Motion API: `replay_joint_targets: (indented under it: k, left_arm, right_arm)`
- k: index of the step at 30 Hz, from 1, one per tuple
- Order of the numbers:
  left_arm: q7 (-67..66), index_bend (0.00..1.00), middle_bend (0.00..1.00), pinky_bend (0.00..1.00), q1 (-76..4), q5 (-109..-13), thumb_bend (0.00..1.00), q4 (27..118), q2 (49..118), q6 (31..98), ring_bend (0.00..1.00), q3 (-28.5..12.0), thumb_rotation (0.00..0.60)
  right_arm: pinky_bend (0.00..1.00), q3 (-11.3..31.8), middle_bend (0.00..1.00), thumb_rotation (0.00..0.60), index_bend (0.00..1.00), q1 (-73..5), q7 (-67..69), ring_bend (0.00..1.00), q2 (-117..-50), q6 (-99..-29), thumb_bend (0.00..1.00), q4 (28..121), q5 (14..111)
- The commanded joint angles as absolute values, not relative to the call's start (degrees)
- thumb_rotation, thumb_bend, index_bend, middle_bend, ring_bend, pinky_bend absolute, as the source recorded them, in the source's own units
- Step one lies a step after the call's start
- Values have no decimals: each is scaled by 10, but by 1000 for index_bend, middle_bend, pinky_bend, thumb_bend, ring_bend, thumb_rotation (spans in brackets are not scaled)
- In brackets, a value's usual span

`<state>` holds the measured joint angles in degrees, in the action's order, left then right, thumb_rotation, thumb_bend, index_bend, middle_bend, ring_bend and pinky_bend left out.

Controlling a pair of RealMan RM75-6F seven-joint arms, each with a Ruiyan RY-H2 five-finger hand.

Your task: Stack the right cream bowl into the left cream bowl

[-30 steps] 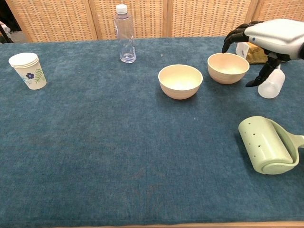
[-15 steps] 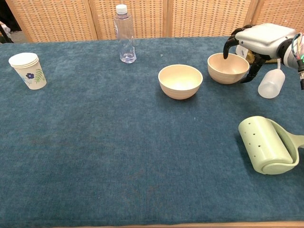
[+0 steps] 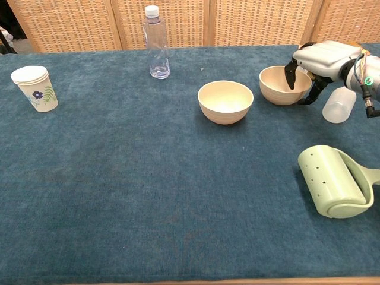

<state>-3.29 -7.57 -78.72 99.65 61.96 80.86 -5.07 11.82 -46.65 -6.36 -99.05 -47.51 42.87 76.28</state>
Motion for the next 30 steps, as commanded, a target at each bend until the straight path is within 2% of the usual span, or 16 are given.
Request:
replay_joint_targets:
  k: [1,3,6,11,17,23,28,30]
  left_arm:
    - [-33,0,0,0,-76,-788,0,997,619,809,0,-50,600]
    - [-32,0,0,0,-75,-790,0,997,620,810,0,-49,600]
    - [-28,0,0,0,-74,-792,0,997,618,811,0,-49,600]
    - [-22,0,0,0,-72,-794,0,996,617,817,0,-50,600]
    - [-17,0,0,0,-71,-796,0,996,615,816,0,-48,600]
    - [-15,0,0,0,-72,-797,0,997,613,814,0,-47,600]
    - [-10,0,0,0,-73,-800,0,997,611,812,0,-45,600]
    - [-9,0,0,0,-73,-801,0,997,610,812,0,-45,600]
  right_arm:
    - [0,109,448,600,573,-468,-47,177,-999,-486,382,415,777]
    - [0,105,459,600,592,-469,-44,182,-1002,-492,509,408,782]
    - [0,102,463,600,609,-468,-43,182,-1004,-499,613,404,787]
    - [0,97,477,600,633,-465,-41,182,-1001,-509,616,407,793]
    - [0,93,486,600,639,-455,-37,189,-976,-563,616,453,814]
    - [0,102,487,600,640,-454,-73,192,-914,-617,616,596,838]
    - [0,108,487,600,640,-464,-139,192,-879,-608,616,720,838]
    - [0,112,487,600,641,-468,-165,192,-880,-599,616,742,828]
